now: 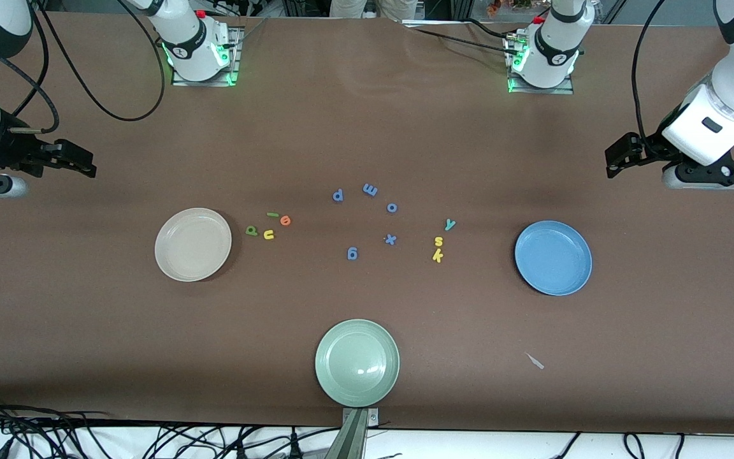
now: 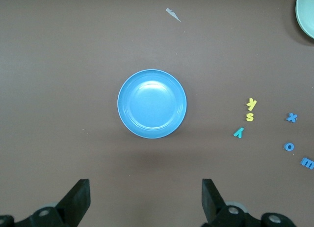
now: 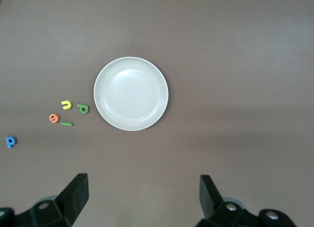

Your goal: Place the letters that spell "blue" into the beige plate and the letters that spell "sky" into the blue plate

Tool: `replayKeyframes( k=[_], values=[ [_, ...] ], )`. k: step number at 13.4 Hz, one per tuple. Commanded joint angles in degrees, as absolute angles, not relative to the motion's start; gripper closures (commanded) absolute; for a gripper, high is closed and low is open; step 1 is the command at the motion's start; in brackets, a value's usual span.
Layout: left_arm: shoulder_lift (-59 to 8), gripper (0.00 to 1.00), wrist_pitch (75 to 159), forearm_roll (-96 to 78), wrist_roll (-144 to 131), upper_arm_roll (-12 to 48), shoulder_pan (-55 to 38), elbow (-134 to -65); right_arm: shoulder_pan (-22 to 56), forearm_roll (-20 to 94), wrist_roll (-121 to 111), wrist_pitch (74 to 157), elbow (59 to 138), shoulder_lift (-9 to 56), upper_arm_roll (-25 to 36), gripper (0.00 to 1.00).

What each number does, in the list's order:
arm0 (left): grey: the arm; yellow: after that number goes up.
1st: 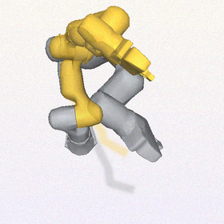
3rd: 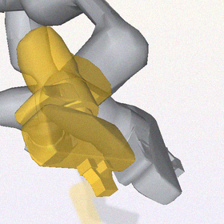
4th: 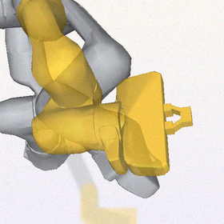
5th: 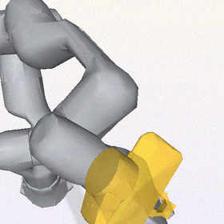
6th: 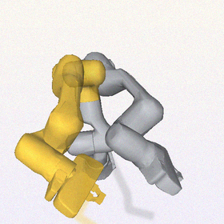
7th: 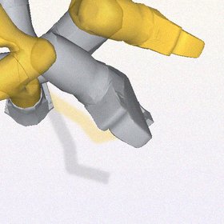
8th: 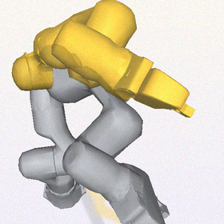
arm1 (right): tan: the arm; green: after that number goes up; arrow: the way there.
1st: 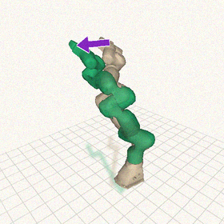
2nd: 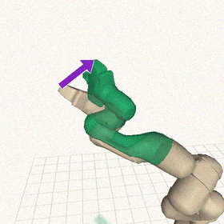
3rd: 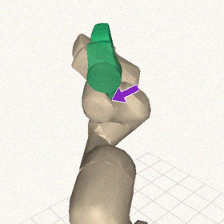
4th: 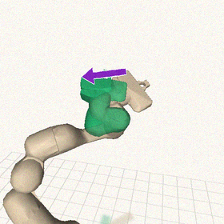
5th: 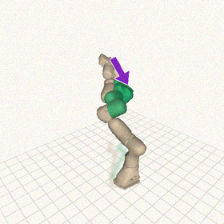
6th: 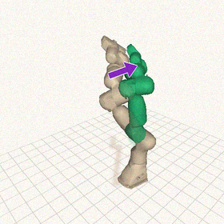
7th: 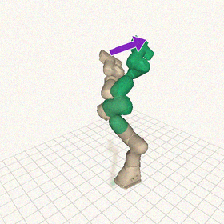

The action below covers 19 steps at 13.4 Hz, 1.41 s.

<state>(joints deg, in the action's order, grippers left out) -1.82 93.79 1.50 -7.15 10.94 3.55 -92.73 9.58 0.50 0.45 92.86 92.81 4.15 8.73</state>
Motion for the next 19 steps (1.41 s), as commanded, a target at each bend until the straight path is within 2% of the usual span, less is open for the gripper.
replayKeyframes(
  k=[1,19],
  values=[
    [-1.6,0.0,92.7,0.8,-5.8,11.2,3.9,-91.9,9.5,1.0,-0.4,91.1,91.4,4.7,8.6,0.0],
    [-2.0,0.0,92.7,0.8,-5.4,11.2,3.8,-91.1,9.5,1.0,-0.4,91.2,91.4,4.7,8.6,0.0]
  ],
)
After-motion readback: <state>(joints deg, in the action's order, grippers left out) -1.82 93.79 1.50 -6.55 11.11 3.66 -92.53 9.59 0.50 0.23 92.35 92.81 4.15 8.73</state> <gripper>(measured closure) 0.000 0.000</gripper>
